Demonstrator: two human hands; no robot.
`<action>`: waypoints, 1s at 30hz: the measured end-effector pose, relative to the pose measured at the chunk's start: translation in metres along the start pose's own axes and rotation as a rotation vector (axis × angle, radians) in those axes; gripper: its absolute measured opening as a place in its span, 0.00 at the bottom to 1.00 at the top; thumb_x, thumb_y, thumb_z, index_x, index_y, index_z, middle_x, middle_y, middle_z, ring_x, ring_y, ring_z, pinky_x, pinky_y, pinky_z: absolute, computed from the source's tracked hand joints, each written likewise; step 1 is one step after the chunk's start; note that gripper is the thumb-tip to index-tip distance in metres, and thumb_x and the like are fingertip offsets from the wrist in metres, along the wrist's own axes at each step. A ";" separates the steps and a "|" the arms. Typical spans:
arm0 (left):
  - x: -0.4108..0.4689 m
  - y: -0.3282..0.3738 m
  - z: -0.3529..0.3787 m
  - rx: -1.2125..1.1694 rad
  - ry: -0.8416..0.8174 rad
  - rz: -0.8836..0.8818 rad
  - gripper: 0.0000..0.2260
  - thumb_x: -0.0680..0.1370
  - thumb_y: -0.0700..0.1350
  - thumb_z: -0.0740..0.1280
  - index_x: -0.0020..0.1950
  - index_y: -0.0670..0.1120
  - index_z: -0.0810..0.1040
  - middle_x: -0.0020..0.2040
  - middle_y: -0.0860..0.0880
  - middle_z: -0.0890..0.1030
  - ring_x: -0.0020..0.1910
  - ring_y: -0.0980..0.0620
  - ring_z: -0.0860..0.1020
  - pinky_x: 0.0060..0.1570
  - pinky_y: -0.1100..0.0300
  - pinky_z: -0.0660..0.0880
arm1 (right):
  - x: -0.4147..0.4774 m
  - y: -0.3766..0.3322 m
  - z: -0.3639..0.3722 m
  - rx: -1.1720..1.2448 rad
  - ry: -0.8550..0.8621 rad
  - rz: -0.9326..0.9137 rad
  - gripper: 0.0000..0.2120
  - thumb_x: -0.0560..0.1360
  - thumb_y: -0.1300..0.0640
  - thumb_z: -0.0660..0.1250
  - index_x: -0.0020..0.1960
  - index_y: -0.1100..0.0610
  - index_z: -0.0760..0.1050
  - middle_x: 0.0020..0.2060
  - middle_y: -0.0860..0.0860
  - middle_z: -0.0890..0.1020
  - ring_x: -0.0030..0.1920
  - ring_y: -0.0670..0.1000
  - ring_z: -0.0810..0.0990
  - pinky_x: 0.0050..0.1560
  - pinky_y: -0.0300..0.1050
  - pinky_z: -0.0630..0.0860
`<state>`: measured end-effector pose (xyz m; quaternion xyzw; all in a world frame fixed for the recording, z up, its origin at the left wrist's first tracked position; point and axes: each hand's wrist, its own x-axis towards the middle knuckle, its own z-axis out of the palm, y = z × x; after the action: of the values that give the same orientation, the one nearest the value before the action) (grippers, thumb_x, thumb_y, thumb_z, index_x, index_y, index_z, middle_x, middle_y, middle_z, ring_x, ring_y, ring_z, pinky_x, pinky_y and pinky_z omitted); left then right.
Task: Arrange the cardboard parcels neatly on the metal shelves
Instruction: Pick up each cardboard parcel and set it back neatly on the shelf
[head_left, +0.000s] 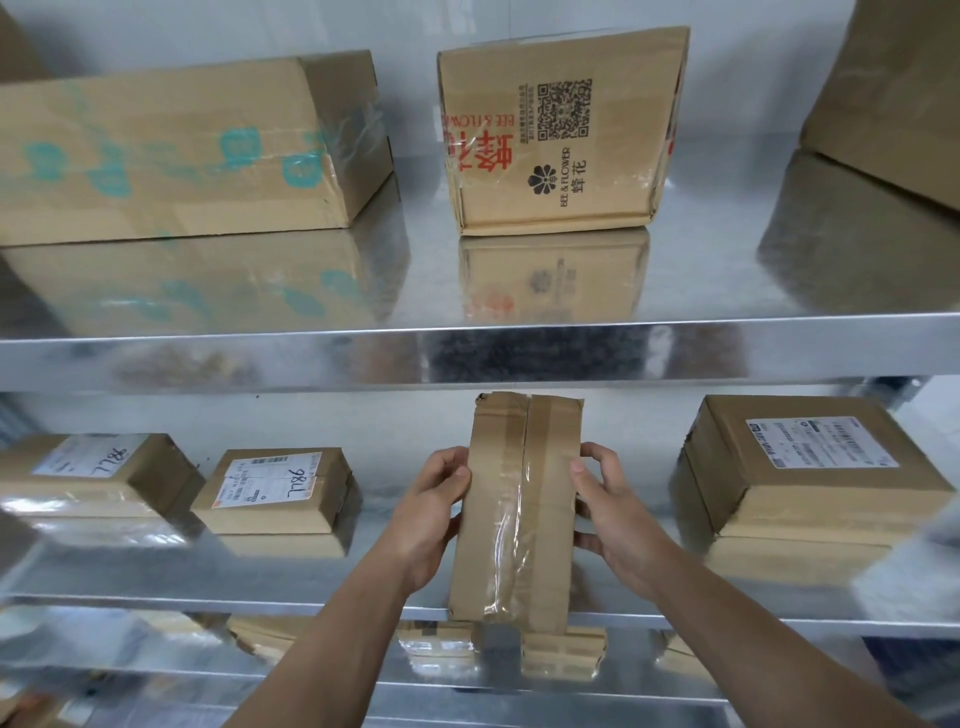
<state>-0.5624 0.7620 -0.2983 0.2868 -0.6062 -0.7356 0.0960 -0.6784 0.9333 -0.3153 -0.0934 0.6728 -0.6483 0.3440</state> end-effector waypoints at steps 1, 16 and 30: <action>0.000 0.001 -0.001 -0.007 -0.011 0.006 0.12 0.87 0.42 0.57 0.63 0.54 0.78 0.55 0.52 0.85 0.54 0.54 0.81 0.52 0.56 0.76 | -0.002 -0.004 -0.002 0.027 -0.012 0.010 0.12 0.86 0.47 0.58 0.69 0.42 0.68 0.56 0.50 0.85 0.58 0.52 0.83 0.60 0.56 0.81; 0.005 0.015 -0.001 -0.230 -0.012 0.095 0.12 0.86 0.46 0.59 0.43 0.45 0.71 0.49 0.46 0.83 0.49 0.50 0.81 0.52 0.55 0.76 | 0.000 -0.041 -0.012 0.302 -0.033 0.052 0.27 0.85 0.40 0.53 0.60 0.62 0.77 0.52 0.48 0.86 0.67 0.55 0.77 0.52 0.63 0.82; 0.000 0.008 0.000 -0.117 -0.013 0.116 0.11 0.85 0.47 0.60 0.45 0.46 0.73 0.42 0.51 0.81 0.44 0.54 0.77 0.49 0.56 0.73 | 0.000 -0.040 -0.010 0.274 -0.067 0.071 0.24 0.81 0.38 0.58 0.56 0.57 0.80 0.56 0.47 0.85 0.66 0.54 0.77 0.59 0.67 0.79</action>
<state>-0.5645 0.7601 -0.2905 0.2402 -0.5782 -0.7649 0.1511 -0.6970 0.9362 -0.2789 -0.0433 0.5689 -0.7182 0.3983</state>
